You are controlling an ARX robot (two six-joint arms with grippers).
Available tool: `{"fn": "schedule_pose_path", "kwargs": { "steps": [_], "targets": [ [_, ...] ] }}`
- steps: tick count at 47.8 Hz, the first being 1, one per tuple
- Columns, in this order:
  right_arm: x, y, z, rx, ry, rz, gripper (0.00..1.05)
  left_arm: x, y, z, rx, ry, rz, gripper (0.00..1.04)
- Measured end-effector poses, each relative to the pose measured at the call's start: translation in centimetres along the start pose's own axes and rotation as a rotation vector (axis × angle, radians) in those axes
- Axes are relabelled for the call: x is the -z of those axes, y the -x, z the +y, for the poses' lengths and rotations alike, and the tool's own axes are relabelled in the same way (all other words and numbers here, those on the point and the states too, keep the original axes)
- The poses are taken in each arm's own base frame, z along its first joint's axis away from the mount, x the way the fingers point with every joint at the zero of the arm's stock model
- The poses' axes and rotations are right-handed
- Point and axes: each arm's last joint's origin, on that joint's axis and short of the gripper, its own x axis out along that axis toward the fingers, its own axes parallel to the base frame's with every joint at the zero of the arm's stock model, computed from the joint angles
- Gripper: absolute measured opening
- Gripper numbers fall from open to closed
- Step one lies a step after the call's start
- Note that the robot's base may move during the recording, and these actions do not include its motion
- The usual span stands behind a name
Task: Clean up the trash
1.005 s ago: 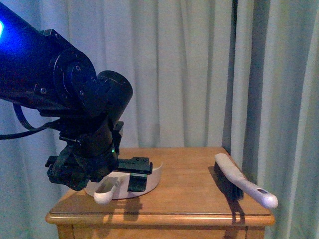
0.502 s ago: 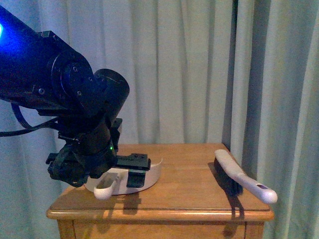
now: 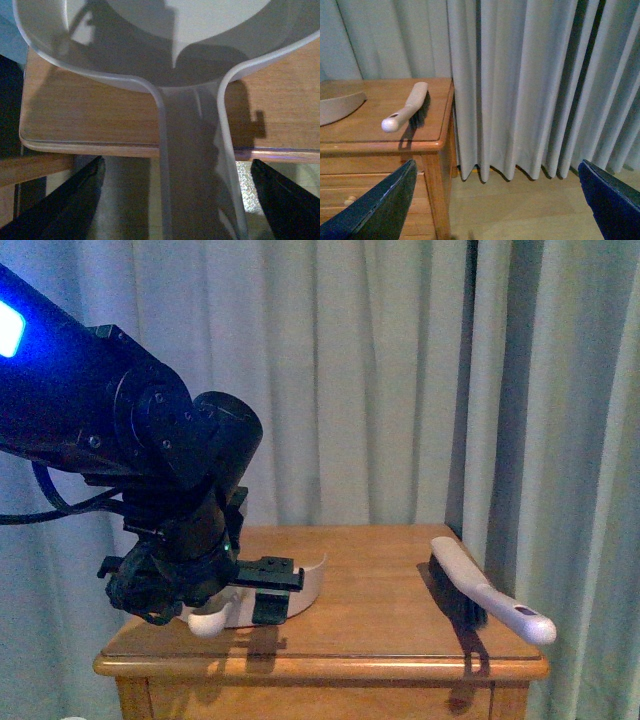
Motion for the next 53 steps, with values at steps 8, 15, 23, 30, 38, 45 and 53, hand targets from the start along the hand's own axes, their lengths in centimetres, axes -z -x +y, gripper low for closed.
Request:
{"fn": "schedule_pose_path", "kwargs": {
  "steps": [8, 15, 23, 30, 38, 45, 53],
  "targets": [
    [0.0, 0.0, 0.0, 0.0, 0.0, 0.0, 0.97, 0.0, 0.0, 0.0, 0.0, -0.002, 0.0, 0.63],
    [0.0, 0.0, 0.0, 0.0, 0.0, 0.0, 0.97, 0.2, -0.2, 0.0, 0.002, 0.0, -0.004, 0.33],
    [0.0, 0.0, 0.0, 0.0, 0.0, 0.0, 0.97, 0.5, -0.2, 0.1, 0.002, 0.001, -0.019, 0.28],
    [0.0, 0.0, 0.0, 0.0, 0.0, 0.0, 0.97, 0.5, 0.7, 0.5, 0.015, 0.018, -0.056, 0.27],
    [0.0, 0.0, 0.0, 0.0, 0.0, 0.0, 0.97, -0.1, 3.1, 1.1, 0.014, 0.018, -0.196, 0.27],
    [0.0, 0.0, 0.0, 0.0, 0.0, 0.0, 0.97, -0.9, 7.5, 2.2, -0.003, -0.017, -0.421, 0.27],
    [0.0, 0.0, 0.0, 0.0, 0.0, 0.0, 0.97, -0.9, 12.8, 3.7, -0.027, -0.044, -0.675, 0.27]
  ]
}}
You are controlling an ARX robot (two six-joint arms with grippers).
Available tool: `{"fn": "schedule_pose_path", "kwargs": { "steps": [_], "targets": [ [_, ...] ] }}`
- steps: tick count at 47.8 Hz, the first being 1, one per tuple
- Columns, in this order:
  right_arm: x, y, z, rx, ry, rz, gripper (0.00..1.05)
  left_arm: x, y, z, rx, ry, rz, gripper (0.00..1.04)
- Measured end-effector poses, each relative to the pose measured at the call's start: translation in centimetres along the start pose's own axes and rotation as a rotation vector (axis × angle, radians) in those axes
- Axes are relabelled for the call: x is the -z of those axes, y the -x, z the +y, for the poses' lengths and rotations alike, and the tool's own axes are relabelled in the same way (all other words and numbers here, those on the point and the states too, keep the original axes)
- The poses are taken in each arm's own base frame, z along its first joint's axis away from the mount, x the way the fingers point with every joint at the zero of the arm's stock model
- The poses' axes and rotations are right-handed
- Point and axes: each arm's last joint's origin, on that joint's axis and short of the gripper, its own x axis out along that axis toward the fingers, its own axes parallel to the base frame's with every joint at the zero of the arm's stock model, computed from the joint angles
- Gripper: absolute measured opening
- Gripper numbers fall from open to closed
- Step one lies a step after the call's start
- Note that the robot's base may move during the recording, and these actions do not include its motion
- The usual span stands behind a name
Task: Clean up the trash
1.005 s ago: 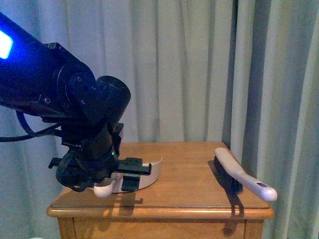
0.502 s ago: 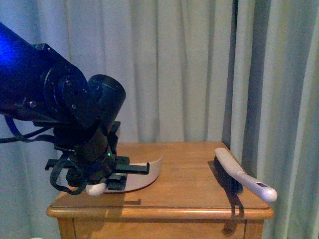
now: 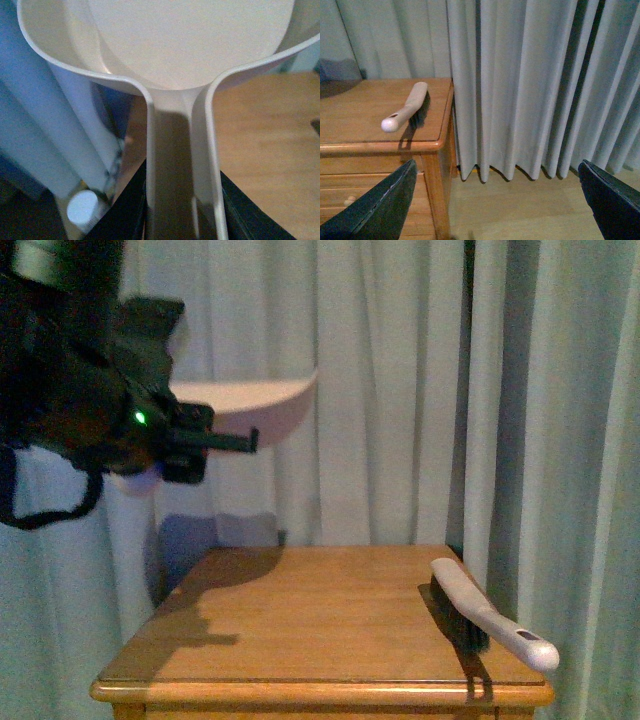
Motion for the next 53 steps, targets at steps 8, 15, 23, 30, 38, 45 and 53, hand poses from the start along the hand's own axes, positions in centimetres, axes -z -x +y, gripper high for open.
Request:
{"fn": "schedule_pose_path", "kwargs": {
  "steps": [8, 15, 23, 30, 38, 45, 53],
  "targets": [
    [0.0, 0.0, 0.0, 0.0, 0.0, 0.0, 0.97, -2.4, 7.7, 2.5, -0.023, -0.017, -0.338, 0.27],
    [0.0, 0.0, 0.0, 0.0, 0.0, 0.0, 0.97, -1.9, 13.4, 4.7, -0.043, -0.004, -0.482, 0.27],
    [0.0, 0.0, 0.0, 0.0, 0.0, 0.0, 0.97, 0.2, 17.4, 6.2, -0.066, 0.009, -0.548, 0.27],
    [0.0, 0.0, 0.0, 0.0, 0.0, 0.0, 0.97, 3.0, 20.8, 7.8, -0.063, 0.054, -0.602, 0.27],
    [-0.1, -0.4, 0.3, 0.187, 0.029, 0.199, 0.97, 3.2, 21.1, 8.0, -0.068, 0.08, -0.613, 0.27],
    [-2.4, -2.7, 1.4, 0.178, 0.053, 0.28, 0.97, 3.2, 21.1, 8.0, -0.064, 0.079, -0.612, 0.27],
    [-6.0, -6.8, 3.5, 0.087, 0.042, 0.342, 0.97, 3.2, 21.1, 8.0, -0.068, 0.084, -0.611, 0.27]
  ]
}}
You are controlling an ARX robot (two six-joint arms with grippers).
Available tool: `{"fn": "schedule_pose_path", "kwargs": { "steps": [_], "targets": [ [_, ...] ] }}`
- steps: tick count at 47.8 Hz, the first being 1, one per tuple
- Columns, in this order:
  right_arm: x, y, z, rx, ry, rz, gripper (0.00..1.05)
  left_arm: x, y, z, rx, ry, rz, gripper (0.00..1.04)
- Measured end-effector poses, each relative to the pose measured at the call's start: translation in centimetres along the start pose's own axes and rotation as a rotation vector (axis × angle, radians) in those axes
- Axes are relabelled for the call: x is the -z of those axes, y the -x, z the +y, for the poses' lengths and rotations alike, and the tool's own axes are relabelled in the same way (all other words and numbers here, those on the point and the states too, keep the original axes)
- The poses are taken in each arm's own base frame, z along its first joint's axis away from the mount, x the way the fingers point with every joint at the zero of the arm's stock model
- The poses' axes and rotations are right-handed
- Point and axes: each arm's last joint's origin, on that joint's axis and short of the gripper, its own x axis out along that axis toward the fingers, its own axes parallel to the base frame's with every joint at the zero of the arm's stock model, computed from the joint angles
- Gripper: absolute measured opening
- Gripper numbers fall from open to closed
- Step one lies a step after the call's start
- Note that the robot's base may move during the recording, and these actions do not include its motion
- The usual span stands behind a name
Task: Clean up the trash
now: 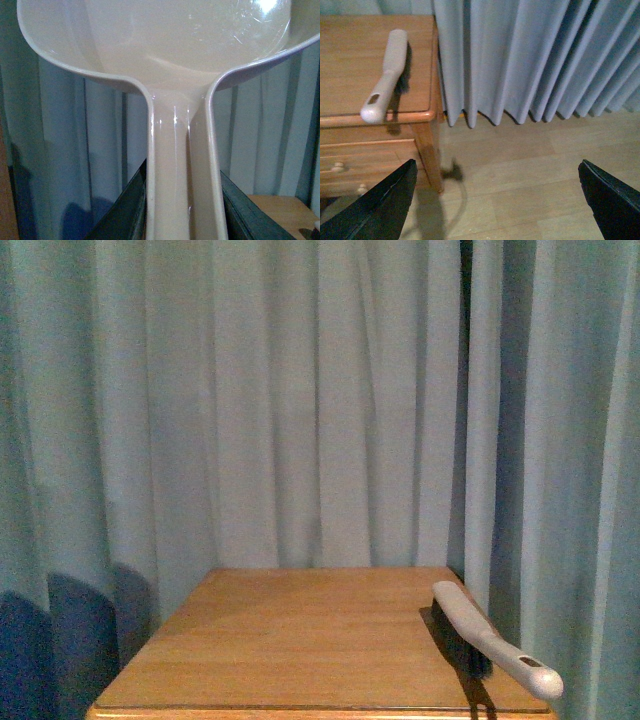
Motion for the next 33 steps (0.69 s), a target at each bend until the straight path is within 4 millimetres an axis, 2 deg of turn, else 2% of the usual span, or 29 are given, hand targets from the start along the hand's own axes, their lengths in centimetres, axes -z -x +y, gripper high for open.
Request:
{"fn": "schedule_pose_path", "kwargs": {
  "steps": [5, 15, 21, 33],
  "targets": [
    [-4.2, -3.3, 2.3, -0.044, 0.0, 0.067, 0.97, 0.0, 0.0, 0.0, 0.003, 0.0, 0.0, 0.27],
    [-7.6, -9.6, 5.6, -0.08, -0.031, 0.261, 0.97, 0.0, 0.0, 0.0, 0.0, 0.001, 0.0, 0.27],
    [-8.4, -13.5, 7.8, -0.061, -0.03, 0.346, 0.97, 0.0, 0.0, 0.0, 0.003, 0.001, 0.0, 0.27],
    [-8.1, -18.4, 12.1, -0.081, -0.065, 0.456, 0.97, 0.0, 0.0, 0.0, 0.002, 0.001, 0.0, 0.27]
  ]
}}
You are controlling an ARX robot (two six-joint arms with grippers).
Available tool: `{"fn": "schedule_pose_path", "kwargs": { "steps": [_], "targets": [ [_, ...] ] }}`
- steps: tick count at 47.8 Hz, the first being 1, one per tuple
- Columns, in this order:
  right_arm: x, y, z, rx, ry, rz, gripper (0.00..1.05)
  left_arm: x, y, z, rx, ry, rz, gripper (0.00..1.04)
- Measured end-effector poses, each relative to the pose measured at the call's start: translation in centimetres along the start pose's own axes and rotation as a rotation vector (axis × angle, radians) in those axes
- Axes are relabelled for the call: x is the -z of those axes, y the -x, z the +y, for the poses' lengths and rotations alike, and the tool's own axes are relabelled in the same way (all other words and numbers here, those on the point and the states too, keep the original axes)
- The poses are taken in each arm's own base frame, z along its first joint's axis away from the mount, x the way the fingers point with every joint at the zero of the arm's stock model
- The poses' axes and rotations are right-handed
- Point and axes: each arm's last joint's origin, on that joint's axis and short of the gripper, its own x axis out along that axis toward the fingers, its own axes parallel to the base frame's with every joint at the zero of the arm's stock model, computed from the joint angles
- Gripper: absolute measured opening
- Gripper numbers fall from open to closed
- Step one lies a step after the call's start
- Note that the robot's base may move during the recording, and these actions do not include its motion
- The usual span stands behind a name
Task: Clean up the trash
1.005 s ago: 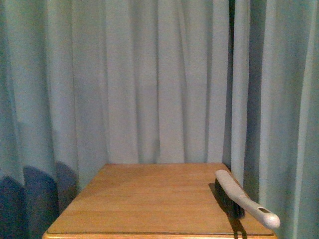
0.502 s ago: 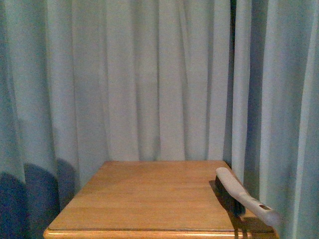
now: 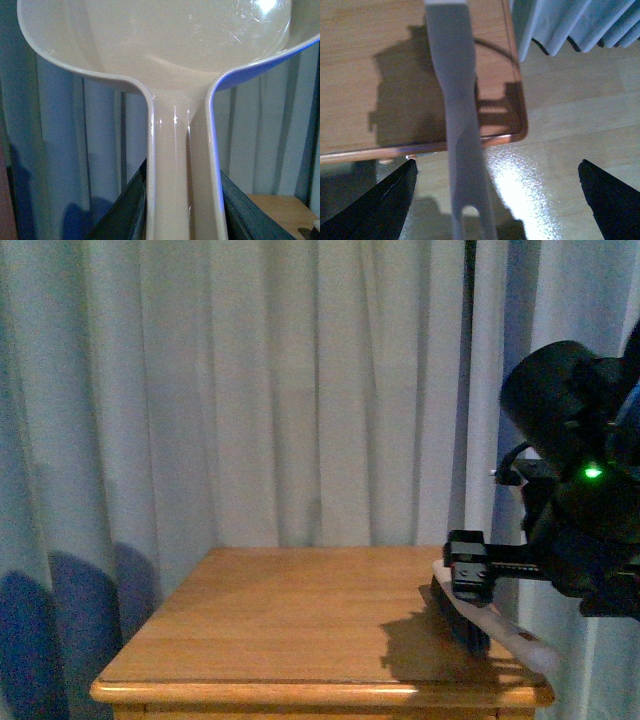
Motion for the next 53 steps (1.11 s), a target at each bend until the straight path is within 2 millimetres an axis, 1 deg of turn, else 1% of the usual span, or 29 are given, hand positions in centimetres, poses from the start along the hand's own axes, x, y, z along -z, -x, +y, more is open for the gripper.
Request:
{"fn": "schedule_pose_path", "kwargs": {
  "steps": [6, 9, 13, 18, 22, 26, 29, 37, 38, 46, 49, 52, 53],
  "targets": [
    [-0.2, -1.5, 1.5, 0.001, -0.018, 0.031, 0.97, 0.0, 0.0, 0.0, 0.0, 0.0, 0.0, 0.27],
    [-0.2, -2.6, 2.2, 0.007, -0.035, 0.056, 0.97, 0.0, 0.0, 0.0, 0.0, 0.0, 0.0, 0.27],
    [0.2, -4.0, 2.6, 0.02, -0.057, 0.087, 0.97, 0.0, 0.0, 0.0, 0.0, 0.0, 0.0, 0.27],
    [0.6, -5.2, 2.7, 0.032, -0.071, 0.115, 0.97, 0.0, 0.0, 0.0, 0.0, 0.0, 0.0, 0.27],
    [0.9, -5.7, 2.6, 0.041, -0.081, 0.132, 0.85, 0.0, 0.0, 0.0, 0.0, 0.0, 0.0, 0.27],
    [0.8, -5.9, 2.5, 0.043, -0.084, 0.134, 0.68, 0.0, 0.0, 0.0, 0.0, 0.0, 0.0, 0.27],
    [0.7, -5.9, 2.4, 0.044, -0.088, 0.131, 0.57, 0.0, 0.0, 0.0, 0.0, 0.0, 0.0, 0.27],
    [0.4, -6.1, 2.0, 0.031, -0.098, 0.119, 0.23, 0.0, 0.0, 0.0, -0.001, 0.0, 0.0, 0.27],
    [0.4, -6.1, 2.0, 0.031, -0.1, 0.118, 0.21, 0.0, 0.0, 0.0, 0.0, 0.0, 0.0, 0.27],
    [0.4, -6.1, 1.7, 0.02, -0.102, 0.107, 0.19, 0.0, 0.0, 0.0, 0.0, 0.0, 0.0, 0.27],
    [0.4, -5.7, 1.6, 0.025, -0.08, 0.072, 0.19, 0.0, 0.0, 0.0, 0.0, 0.0, 0.0, 0.27],
    [0.2, -4.5, 1.5, 0.031, -0.046, -0.01, 0.19, 0.0, 0.0, 0.0, -0.001, 0.0, 0.0, 0.27],
    [0.0, -3.7, 1.5, 0.024, -0.026, -0.056, 0.19, 0.0, 0.0, 0.0, 0.0, 0.0, 0.0, 0.27]
  ]
}}
